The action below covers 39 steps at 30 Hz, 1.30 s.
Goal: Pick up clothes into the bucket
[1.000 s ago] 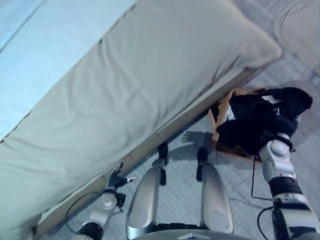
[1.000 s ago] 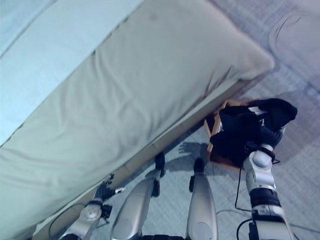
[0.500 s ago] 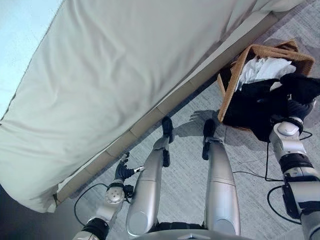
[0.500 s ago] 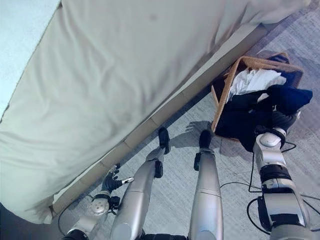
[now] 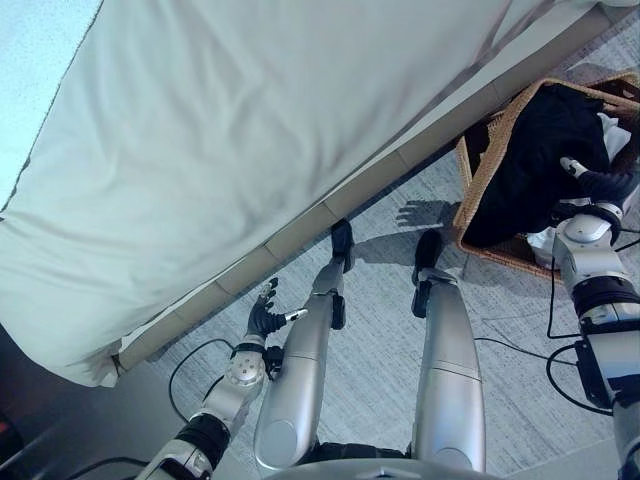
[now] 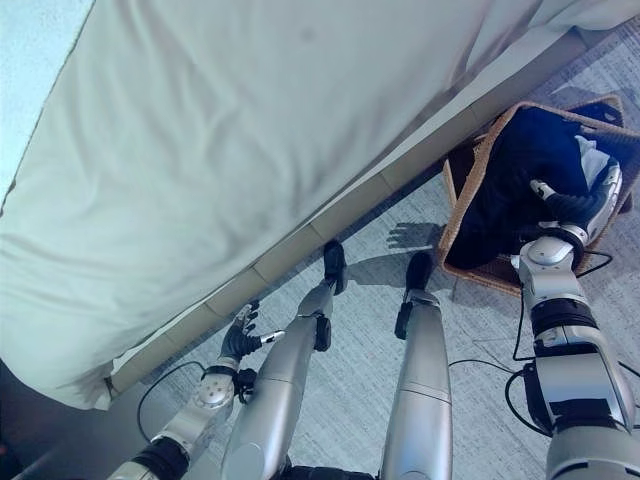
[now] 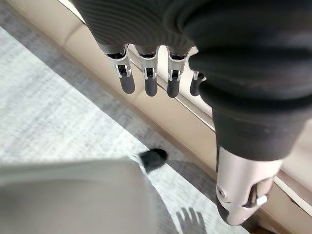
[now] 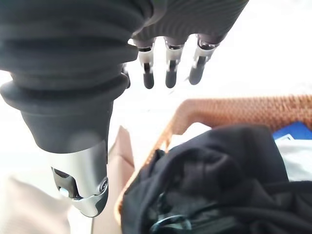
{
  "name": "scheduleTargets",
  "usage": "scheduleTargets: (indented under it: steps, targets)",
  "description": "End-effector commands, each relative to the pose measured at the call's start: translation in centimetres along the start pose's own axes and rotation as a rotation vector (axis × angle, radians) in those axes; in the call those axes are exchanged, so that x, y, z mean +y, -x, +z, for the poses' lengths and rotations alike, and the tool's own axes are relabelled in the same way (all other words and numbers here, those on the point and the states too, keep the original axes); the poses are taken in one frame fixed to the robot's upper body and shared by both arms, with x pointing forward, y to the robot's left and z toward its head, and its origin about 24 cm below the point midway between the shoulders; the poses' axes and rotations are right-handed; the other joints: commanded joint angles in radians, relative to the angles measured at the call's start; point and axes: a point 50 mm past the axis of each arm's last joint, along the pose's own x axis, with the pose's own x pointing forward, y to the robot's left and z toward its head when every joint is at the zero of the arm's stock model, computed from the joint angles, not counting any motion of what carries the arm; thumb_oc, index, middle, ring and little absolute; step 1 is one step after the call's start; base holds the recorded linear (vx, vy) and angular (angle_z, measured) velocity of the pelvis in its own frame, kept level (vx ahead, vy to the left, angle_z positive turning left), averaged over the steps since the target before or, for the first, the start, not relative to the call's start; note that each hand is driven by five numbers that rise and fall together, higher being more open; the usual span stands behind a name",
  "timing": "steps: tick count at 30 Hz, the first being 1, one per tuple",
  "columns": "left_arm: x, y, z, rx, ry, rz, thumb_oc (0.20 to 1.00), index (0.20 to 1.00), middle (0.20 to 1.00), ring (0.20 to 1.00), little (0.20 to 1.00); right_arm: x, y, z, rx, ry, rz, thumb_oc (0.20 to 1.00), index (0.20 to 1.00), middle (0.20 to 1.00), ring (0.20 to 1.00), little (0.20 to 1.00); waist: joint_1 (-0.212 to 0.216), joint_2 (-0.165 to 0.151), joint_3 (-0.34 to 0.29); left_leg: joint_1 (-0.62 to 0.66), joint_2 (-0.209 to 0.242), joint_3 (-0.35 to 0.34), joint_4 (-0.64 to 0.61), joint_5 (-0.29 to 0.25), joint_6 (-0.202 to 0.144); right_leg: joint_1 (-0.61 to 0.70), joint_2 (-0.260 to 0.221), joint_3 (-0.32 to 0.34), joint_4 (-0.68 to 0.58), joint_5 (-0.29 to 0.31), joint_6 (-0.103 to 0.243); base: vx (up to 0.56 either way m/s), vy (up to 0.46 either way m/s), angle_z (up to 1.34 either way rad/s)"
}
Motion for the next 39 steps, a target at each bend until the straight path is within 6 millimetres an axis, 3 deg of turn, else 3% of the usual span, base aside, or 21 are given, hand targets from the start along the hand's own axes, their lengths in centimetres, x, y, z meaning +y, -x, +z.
scheduleTargets:
  steps: [1, 6, 11, 12, 13, 14, 15, 18, 23, 32, 39]
  targets:
    - [-0.4, 0.5, -0.5, 0.005, 0.019, 0.015, 1.000, 1.000, 1.000, 1.000, 1.000, -3.2, -1.6, 0.0, -0.056, 0.116, -0.072, 1.000, 1.000, 1.000, 1.000, 1.000, -0.032, 0.056, -0.010, 0.027, 0.001, 0.023, 0.093, -0.117, -0.008, 0.053, 0.036, 0.019, -0.167, 0.104, 0.072, -0.02, -0.009, 0.03]
    - [0.1, 0.5, -1.2, 0.038, -0.008, 0.038, 1.000, 1.000, 1.000, 1.000, 1.000, -2.6, -0.7, -2.2, 0.009, 0.171, -0.020, 1.000, 1.000, 1.000, 1.000, 1.000, -0.035, 0.027, -0.010, 0.043, 0.004, 0.021, 0.099, -0.121, -0.007, 0.092, 0.041, 0.010, -0.197, 0.121, 0.076, -0.02, 0.001, 0.06]
    - [0.9, 0.7, -2.4, 0.095, -0.036, 0.076, 1.000, 1.000, 1.000, 1.000, 1.000, -1.9, 1.9, -6.3, 0.128, 0.191, 0.040, 1.000, 1.000, 1.000, 1.000, 1.000, -0.041, 0.001, -0.010, 0.101, 0.011, 0.015, 0.094, -0.124, -0.007, 0.170, 0.042, -0.003, -0.232, 0.132, 0.080, -0.01, -0.007, 0.03]
    - [0.9, 0.7, -2.4, 0.095, -0.036, 0.076, 1.000, 1.000, 1.000, 1.000, 1.000, -1.9, 1.9, -6.3, 0.128, 0.191, 0.040, 1.000, 1.000, 1.000, 1.000, 1.000, -0.041, 0.001, -0.010, 0.101, 0.011, 0.015, 0.094, -0.124, -0.007, 0.170, 0.042, -0.003, -0.232, 0.132, 0.080, -0.09, 0.000, 0.08]
    - [1.6, 0.7, -3.0, 0.128, -0.038, 0.112, 1.000, 1.000, 1.000, 1.000, 1.000, -1.1, 3.9, -8.2, 0.173, 0.173, 0.087, 1.000, 1.000, 1.000, 1.000, 1.000, -0.048, -0.017, -0.010, 0.117, 0.014, 0.019, 0.090, -0.098, -0.001, 0.201, 0.040, -0.017, -0.257, 0.169, 0.073, -0.01, -0.005, 0.09]
    - [1.6, 0.8, -3.2, 0.135, -0.039, 0.110, 1.000, 1.000, 1.000, 1.000, 1.000, -1.1, 4.0, -8.4, 0.177, 0.178, 0.090, 1.000, 1.000, 1.000, 1.000, 1.000, -0.047, -0.017, -0.010, 0.139, 0.015, 0.012, 0.096, -0.128, -0.006, 0.219, 0.042, -0.009, -0.246, 0.137, 0.081, -0.09, -0.008, 0.04]
    - [2.3, 0.8, -3.7, 0.165, -0.036, 0.145, 1.000, 1.000, 1.000, 1.000, 1.000, -0.2, 6.6, -10.3, 0.231, 0.148, 0.157, 1.000, 1.000, 1.000, 1.000, 1.000, -0.055, -0.038, -0.010, 0.170, 0.016, 0.015, 0.087, -0.103, 0.000, 0.265, 0.040, -0.023, -0.282, 0.176, 0.076, 0.01, -0.018, -0.03]
    - [3.6, 1.1, -4.5, 0.207, -0.028, 0.188, 1.000, 1.000, 1.000, 1.000, 1.000, 0.8, 9.9, -12.4, 0.280, 0.140, 0.280, 1.000, 1.000, 1.000, 1.000, 1.000, -0.060, -0.068, -0.010, 0.268, 0.020, 0.007, 0.066, -0.110, 0.001, 0.374, 0.044, -0.040, -0.331, 0.186, 0.082, -0.01, -0.012, -0.05]
    - [5.5, 1.7, -5.7, 0.269, -0.046, 0.207, 1.000, 1.000, 1.000, 1.000, 1.000, 0.8, 14.8, -16.3, 0.448, 0.117, 0.453, 1.000, 1.000, 1.000, 1.000, 1.000, -0.048, -0.110, -0.019, 0.456, 0.023, -0.011, 0.012, -0.117, -0.001, 0.586, 0.045, -0.070, -0.409, 0.189, 0.090, 0.06, -0.027, -0.03]
    - [7.5, 5.1, -10.2, 0.491, -0.049, 0.224, 1.000, 1.000, 1.000, 1.000, 1.000, -0.9, 24.5, -21.8, 0.751, 0.174, 0.698, 1.000, 1.000, 1.000, 1.000, 1.000, -0.034, -0.178, -0.230, 0.688, 0.034, -0.015, -0.116, -0.119, -0.003, 0.835, 0.081, -0.096, -0.544, 0.188, 0.106, 0.13, 0.000, 0.04]
    - [7.0, 8.6, -13.7, 0.679, 0.055, 0.179, 1.000, 1.000, 1.000, 1.000, 1.000, -3.4, 29.2, -24.5, 0.963, 0.253, 0.803, 1.000, 1.000, 1.000, 1.000, 1.000, -0.028, -0.198, -0.365, 0.820, 0.051, 0.006, -0.175, -0.137, -0.005, 0.973, 0.105, -0.087, -0.634, 0.183, 0.110, 0.10, 0.019, -0.03]
